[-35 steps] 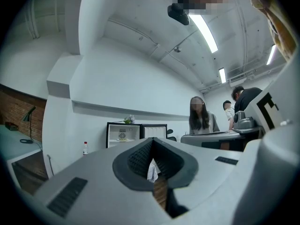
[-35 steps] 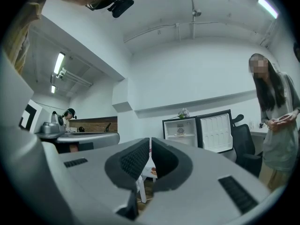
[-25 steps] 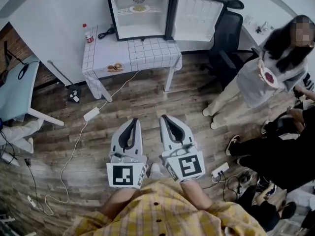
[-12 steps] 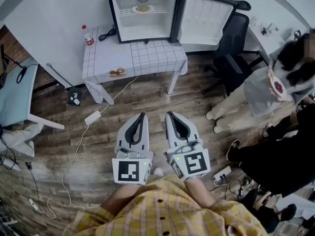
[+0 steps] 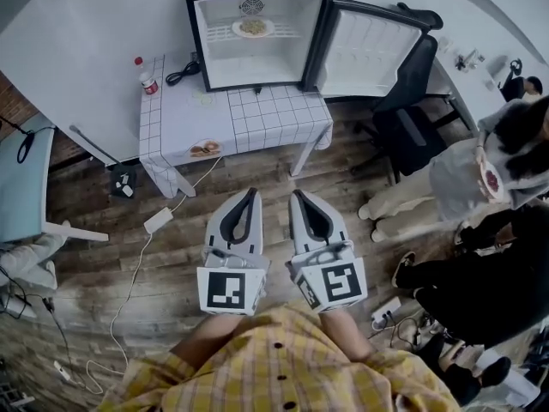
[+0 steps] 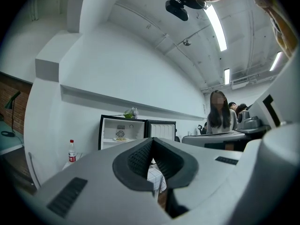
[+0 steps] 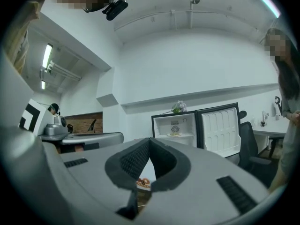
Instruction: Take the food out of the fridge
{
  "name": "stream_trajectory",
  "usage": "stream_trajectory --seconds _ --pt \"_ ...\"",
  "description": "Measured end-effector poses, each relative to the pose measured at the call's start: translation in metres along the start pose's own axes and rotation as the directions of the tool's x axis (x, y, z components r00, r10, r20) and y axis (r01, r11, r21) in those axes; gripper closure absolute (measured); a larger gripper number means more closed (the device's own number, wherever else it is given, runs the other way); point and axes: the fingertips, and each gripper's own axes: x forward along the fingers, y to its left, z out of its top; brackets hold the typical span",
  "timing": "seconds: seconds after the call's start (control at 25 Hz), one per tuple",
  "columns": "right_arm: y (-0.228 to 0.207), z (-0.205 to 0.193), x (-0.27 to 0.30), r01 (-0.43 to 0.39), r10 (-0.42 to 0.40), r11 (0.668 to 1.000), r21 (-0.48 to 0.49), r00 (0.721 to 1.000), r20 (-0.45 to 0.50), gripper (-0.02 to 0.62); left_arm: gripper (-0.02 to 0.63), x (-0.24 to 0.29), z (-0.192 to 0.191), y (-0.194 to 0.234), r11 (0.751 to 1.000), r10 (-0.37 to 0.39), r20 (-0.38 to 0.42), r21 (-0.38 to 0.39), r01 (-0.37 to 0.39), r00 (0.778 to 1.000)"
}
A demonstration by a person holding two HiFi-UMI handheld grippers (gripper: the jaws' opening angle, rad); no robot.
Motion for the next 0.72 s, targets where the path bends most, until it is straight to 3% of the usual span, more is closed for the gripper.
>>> stream_trajectory --seconds 0.44,0.72 --pt "-0.009 -0.007 0.058 0.034 -0.033 0.999 0.035 0.999 -0.028 0.588 0.598 0.043 -0.006 0.043 1.0 -0.024 -0.025 -0.006 0.023 0.999" --pt "-0.037 -0.014 0.082 0.044 -0.043 0.998 0.033 0.999 -0.03 0.588 0.6 0.078 -0.017 0.053 1.0 -0.007 -0.041 -0.005 0.007 0.999"
